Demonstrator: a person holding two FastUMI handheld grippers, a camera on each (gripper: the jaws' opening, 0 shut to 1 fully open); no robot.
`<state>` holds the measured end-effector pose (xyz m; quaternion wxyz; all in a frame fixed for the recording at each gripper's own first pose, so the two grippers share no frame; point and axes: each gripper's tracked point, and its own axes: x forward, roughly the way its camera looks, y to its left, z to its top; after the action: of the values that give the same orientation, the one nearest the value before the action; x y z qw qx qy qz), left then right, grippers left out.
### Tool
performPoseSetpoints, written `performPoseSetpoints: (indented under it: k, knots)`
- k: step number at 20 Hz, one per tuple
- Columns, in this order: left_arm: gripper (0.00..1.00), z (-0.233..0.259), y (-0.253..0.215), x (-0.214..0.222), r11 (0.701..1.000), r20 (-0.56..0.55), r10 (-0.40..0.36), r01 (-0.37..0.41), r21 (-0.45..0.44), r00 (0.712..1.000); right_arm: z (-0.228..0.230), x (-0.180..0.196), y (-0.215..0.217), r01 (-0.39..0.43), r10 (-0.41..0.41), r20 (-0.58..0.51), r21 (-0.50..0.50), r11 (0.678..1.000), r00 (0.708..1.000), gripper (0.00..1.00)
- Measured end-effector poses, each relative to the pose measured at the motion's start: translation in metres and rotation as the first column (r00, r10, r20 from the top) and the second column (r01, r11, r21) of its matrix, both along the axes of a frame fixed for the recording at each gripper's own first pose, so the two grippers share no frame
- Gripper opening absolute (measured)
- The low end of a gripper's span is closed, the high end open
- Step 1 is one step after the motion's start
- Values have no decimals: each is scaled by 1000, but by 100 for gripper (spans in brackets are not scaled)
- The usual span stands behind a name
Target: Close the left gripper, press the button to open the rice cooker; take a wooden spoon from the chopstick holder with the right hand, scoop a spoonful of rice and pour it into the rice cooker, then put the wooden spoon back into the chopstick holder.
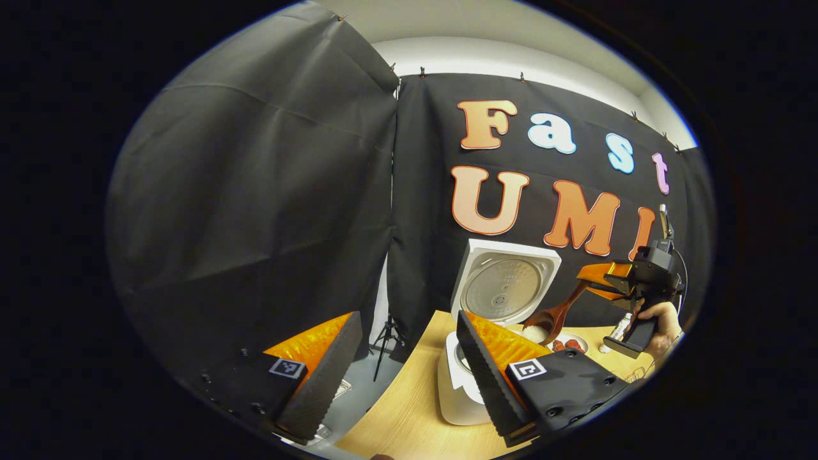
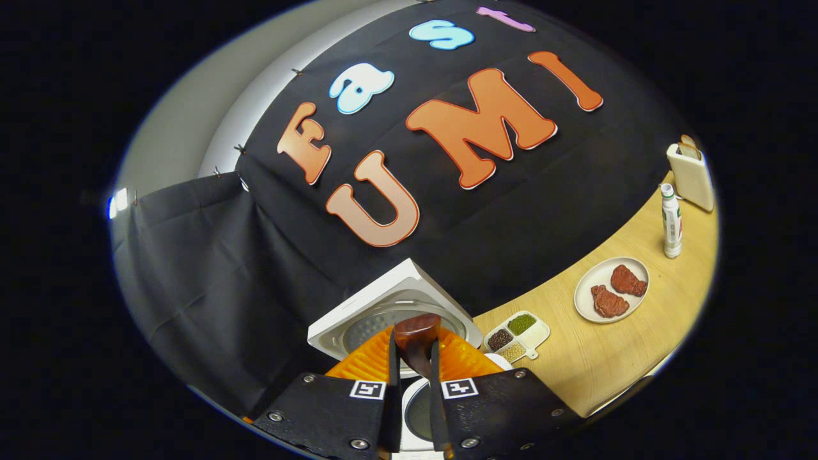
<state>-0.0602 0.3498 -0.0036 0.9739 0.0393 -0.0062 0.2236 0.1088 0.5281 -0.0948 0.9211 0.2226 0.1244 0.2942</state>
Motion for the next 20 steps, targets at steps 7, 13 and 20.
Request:
performPoseSetpoints:
  k: [7, 13, 20]
  knots:
    - [100, 0, -2, -3, 1000, 0, -1, 1, 9, 1000, 5, -8, 13, -37, 46, 81, -102, 994, 996, 17]
    - [100, -5, 0, -4, 1000, -5, 1, -1, 7, 1000, 6, -19, 22, -48, 96, 189, -245, 968, 977, 17]
    - [100, -7, 0, -6, 1000, -12, 3, -3, 10, 1000, -3, -34, 40, -56, 174, 276, -388, 920, 945, 17]
